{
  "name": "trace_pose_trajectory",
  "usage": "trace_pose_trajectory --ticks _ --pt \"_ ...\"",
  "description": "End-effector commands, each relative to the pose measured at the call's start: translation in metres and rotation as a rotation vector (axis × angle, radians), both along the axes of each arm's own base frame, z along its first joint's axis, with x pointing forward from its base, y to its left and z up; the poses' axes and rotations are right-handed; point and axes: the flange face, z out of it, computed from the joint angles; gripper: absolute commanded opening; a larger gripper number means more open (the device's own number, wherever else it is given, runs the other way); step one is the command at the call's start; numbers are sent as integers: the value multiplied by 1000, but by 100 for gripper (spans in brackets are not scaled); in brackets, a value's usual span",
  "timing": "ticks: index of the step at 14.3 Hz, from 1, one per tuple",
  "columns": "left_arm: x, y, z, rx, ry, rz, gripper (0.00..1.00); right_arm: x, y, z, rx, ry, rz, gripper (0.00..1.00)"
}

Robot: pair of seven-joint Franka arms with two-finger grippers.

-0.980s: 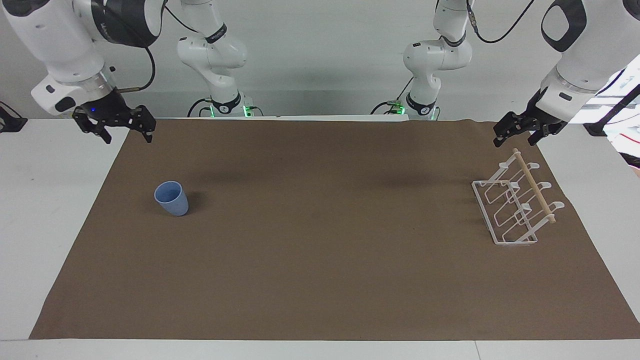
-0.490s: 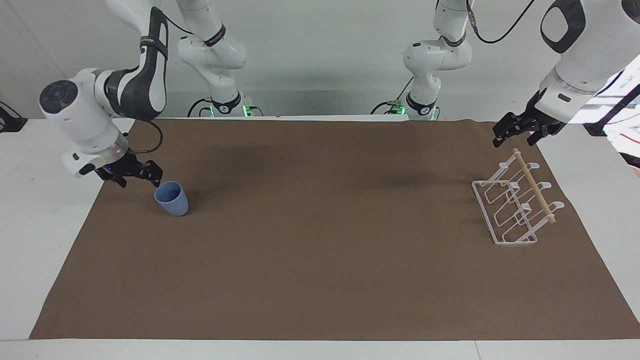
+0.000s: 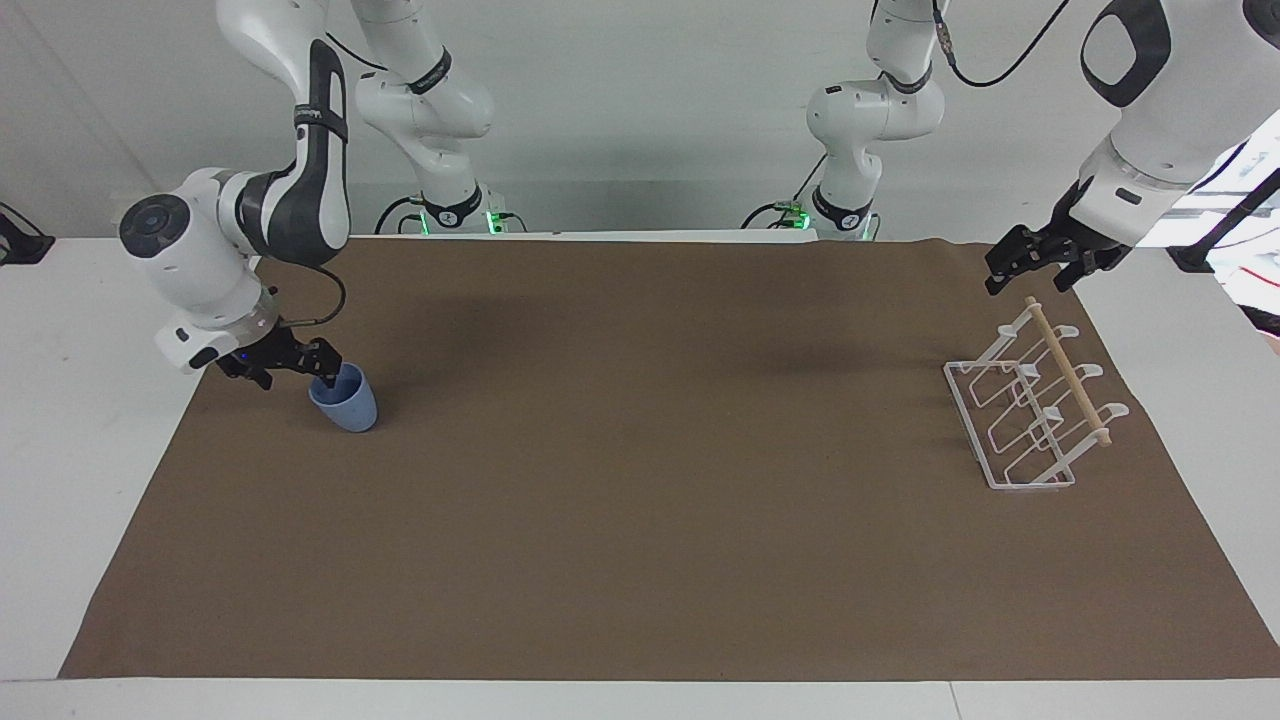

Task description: Hang cup on cup holder

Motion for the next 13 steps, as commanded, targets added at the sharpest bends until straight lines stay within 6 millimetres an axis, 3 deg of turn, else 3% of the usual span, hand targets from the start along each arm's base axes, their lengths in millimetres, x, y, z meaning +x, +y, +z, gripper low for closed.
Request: trace_pose_trajectory --ticks 1,5,8,13 --pt "-5 0 0 -4 7 -2 100 -5 0 -9 16 -15 6 95" --pt "-5 0 -1 -4 9 -3 100 -10 -5 -24 17 -16 8 83" --pt "-5 0 -1 -4 9 -5 100 -11 -5 -26 18 -12 33 55" --pt "-6 0 0 -3 8 15 100 -11 1 -28 16 -10 44 32"
